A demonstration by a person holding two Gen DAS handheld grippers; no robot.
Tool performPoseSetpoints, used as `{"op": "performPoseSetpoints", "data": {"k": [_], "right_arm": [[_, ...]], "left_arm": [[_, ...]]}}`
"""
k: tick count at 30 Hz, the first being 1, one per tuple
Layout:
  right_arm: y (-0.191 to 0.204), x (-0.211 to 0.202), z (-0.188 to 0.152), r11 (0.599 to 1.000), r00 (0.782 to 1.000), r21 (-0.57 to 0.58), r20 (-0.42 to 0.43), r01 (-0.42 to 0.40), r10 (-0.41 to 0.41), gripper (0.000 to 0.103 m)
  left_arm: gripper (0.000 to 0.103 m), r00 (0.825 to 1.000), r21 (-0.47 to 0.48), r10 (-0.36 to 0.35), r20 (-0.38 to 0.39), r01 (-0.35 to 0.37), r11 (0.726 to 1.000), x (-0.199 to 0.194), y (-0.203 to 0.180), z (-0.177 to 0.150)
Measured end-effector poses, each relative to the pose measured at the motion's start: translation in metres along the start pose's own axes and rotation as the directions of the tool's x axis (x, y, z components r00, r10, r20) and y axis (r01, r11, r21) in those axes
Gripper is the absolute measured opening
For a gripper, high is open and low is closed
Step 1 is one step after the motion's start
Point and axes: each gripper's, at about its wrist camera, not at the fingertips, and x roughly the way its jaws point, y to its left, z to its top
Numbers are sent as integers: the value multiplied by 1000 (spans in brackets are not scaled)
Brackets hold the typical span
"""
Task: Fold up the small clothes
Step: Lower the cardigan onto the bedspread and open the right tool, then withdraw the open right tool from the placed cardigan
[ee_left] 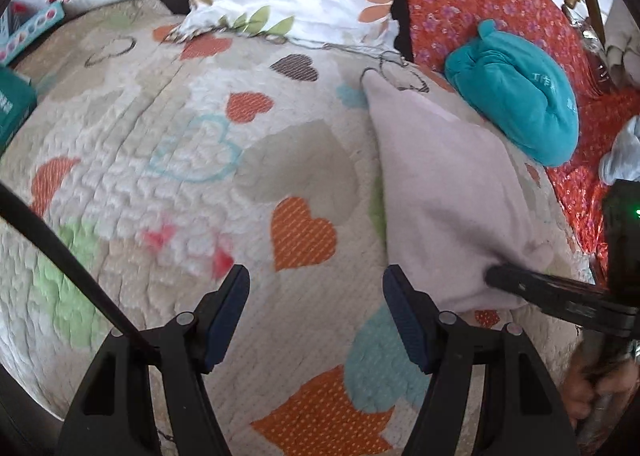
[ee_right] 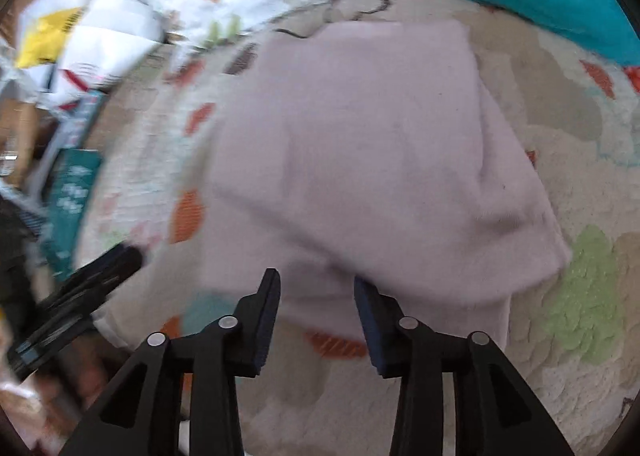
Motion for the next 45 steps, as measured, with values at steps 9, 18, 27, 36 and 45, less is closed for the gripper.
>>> {"op": "performPoseSetpoints", "data": {"k": [9,18,27,36,45], "right_arm": [[19,11,-15,998,1000,-54,7,-24,24,4],[24,-23,-35,987,996,-132,-6,-90,90,3],[-65,-15,1,986,996,147,43,77,-84,29],[-73,-68,-23,964,974,221,141,145,-179,40],[-97,-97,-41,943,959,312,212,113,-185,74]], "left_arm": [[68,999,-2,37,-9,-37,999,4,11,-4],[68,998,28,50,-27,-50,998,9,1,-11],[74,994,-6,87,-59,-87,996,16,-14,-53],[103,972,102,208,-109,-197,975,25,-42,-83],[103,961,-4,214,-177,-218,976,31,-34,-74]]}}
